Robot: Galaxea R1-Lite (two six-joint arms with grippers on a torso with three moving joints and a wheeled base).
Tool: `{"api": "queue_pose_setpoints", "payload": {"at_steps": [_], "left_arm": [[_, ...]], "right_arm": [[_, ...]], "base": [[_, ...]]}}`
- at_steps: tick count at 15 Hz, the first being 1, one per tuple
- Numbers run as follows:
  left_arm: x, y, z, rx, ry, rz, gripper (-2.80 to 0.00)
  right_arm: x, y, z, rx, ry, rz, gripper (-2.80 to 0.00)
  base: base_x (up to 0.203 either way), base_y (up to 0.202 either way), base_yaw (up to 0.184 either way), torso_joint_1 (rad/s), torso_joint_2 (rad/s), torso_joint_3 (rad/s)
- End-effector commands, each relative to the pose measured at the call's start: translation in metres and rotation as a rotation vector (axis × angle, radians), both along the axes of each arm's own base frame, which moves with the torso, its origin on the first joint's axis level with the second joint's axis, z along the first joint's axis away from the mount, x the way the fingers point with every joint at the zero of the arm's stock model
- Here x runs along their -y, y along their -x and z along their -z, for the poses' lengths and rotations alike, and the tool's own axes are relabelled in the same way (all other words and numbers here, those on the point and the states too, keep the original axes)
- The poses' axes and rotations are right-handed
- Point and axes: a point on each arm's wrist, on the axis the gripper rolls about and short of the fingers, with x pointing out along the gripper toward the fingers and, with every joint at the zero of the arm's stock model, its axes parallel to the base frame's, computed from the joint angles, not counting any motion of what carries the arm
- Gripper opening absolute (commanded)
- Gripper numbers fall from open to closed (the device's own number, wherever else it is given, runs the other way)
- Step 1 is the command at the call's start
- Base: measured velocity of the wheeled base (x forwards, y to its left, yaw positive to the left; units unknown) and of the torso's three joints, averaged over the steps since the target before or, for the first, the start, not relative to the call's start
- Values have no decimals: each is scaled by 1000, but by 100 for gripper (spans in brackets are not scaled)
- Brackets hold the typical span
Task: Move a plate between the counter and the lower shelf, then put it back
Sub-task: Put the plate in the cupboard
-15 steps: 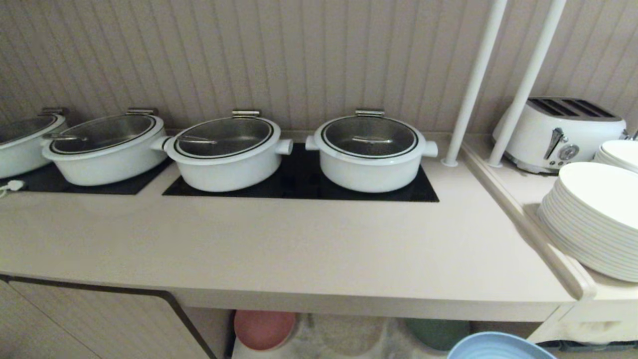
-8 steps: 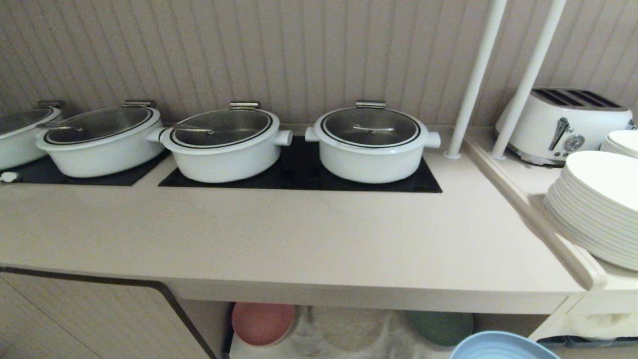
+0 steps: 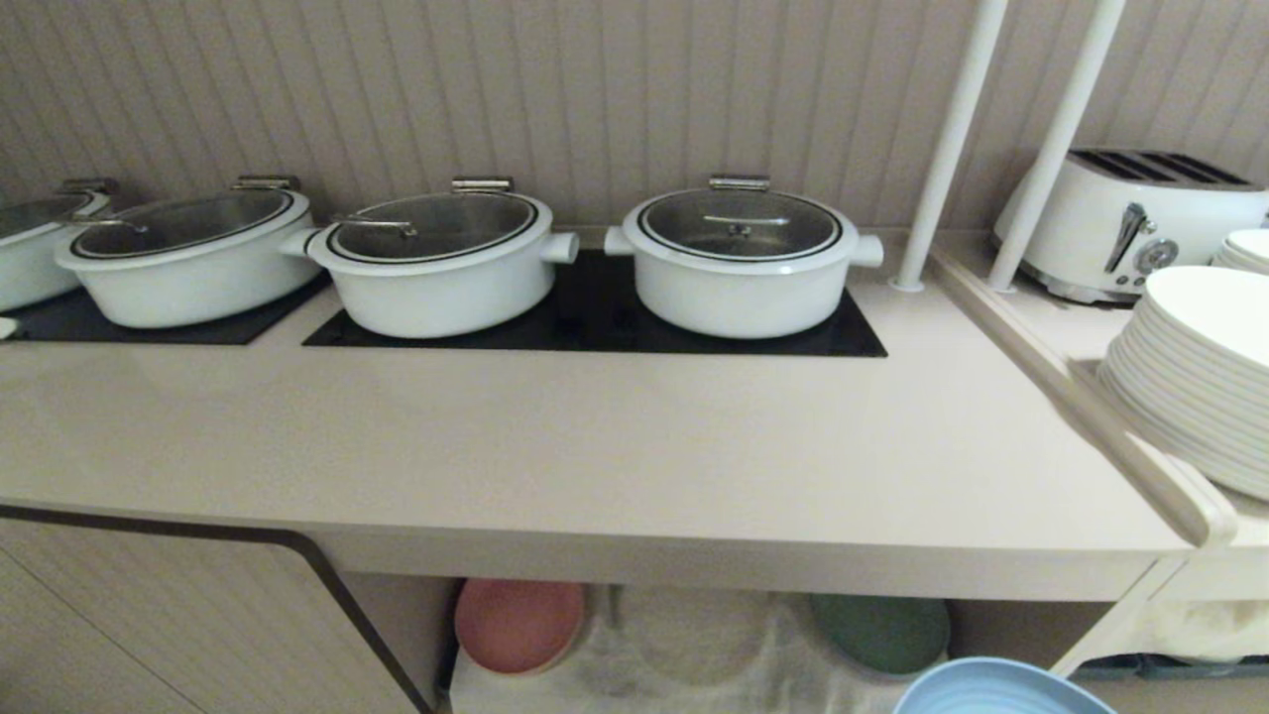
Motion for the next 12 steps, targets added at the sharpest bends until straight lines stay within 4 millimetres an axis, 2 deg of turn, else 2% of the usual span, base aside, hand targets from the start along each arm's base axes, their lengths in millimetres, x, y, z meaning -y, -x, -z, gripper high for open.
{"api": "queue_pose_setpoints", "payload": {"at_steps": [1, 12], "left_arm": [[0, 0, 0, 1, 0, -1, -280], [0, 0, 0, 1, 0, -1, -280]], "right_arm": [[0, 1, 1, -11, 0, 3, -280], [0, 1, 3, -20, -1, 0, -280]], "base": [[0, 0, 0, -172, 382, 201], [0, 0, 0, -239, 526, 286]]}}
